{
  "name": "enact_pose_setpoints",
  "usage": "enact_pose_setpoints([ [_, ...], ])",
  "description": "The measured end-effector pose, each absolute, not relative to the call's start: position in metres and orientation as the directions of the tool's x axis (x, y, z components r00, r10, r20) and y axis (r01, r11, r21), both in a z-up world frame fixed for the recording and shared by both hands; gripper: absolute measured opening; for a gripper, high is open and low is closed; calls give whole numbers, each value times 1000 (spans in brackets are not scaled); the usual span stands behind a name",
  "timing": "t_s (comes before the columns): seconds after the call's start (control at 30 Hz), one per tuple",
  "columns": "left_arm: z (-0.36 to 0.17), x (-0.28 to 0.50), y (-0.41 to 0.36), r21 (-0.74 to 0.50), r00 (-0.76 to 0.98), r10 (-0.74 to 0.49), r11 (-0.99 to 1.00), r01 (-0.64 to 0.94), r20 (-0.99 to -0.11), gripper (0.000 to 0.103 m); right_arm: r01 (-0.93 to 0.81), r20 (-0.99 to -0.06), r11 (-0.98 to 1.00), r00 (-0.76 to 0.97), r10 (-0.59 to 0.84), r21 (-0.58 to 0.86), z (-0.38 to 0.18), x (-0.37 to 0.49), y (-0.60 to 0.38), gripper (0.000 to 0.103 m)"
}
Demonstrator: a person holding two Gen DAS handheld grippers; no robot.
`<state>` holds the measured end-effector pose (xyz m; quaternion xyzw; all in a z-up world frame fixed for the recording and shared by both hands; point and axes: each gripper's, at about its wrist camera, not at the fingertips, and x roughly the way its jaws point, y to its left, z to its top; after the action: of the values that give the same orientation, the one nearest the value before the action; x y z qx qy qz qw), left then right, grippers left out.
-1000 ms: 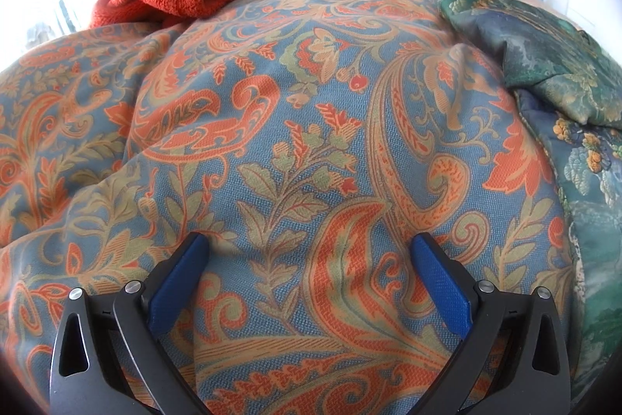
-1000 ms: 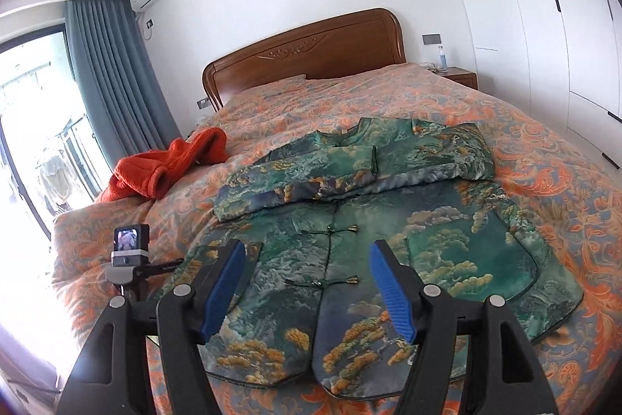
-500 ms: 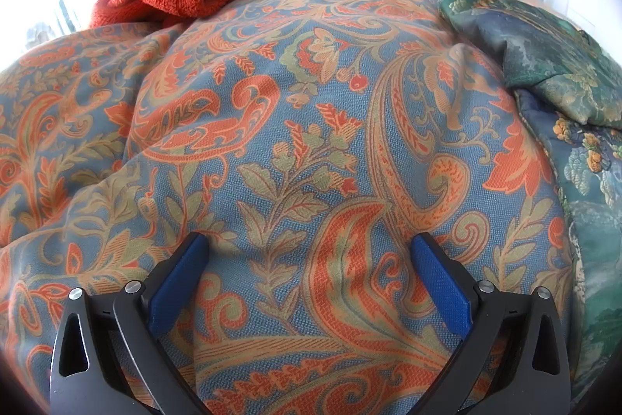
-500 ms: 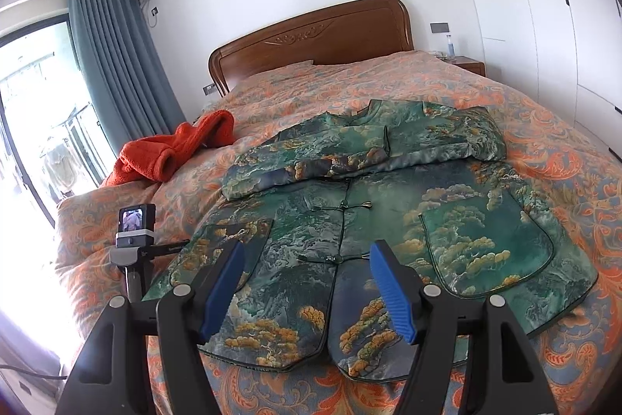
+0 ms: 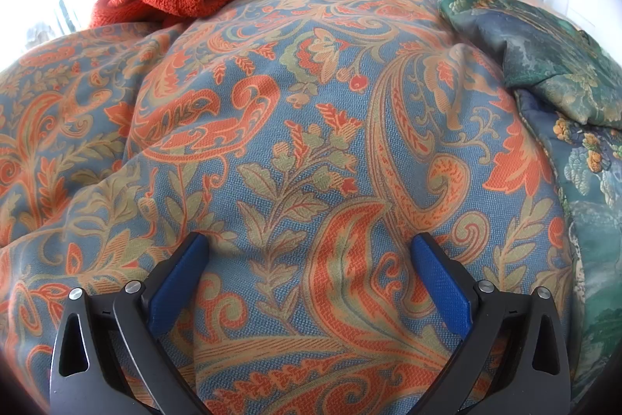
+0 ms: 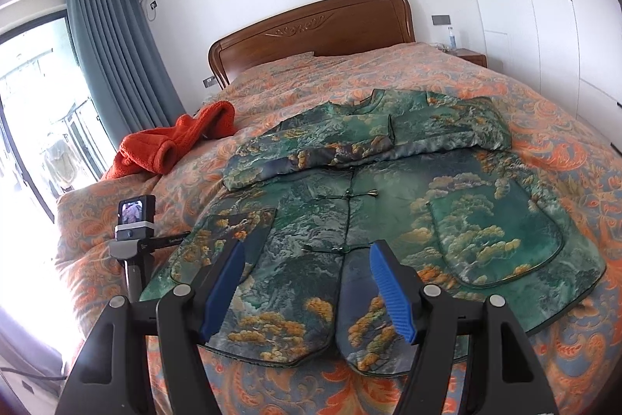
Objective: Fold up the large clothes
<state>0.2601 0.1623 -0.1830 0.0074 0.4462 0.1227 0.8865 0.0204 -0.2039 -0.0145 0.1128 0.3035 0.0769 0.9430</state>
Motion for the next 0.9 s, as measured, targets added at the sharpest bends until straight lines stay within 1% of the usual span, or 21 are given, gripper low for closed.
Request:
enact_pose_setpoints([
  [0.07,-183,260,162,123,572,224,970,-211,-789,103,-89,-546,960,807,226,265,-12,20,-198,68],
  [0.2,-183,260,162,123,572,224,970,-211,-789,103,-128,-532,968,816,225,214,-6,17,-185,68],
  [0.37,-183,260,162,123,572,224,970,-211,-789,103,-140,-540,975,814,212,173,-7,10,-181,68],
  [0.53,-183,260,162,123,572,224,970,-211,-789,103,-126,-569,976,796,205,175,-17,9,-185,68],
  [0.7,-183,260,162,122,572,224,970,-211,-789,103,-115,-586,970,780,222,215,-23,15,-185,68],
  [0.9,-183,260,162,122,572,224,970,-211,-789,103,-135,-562,970,795,227,201,-17,13,-175,68],
])
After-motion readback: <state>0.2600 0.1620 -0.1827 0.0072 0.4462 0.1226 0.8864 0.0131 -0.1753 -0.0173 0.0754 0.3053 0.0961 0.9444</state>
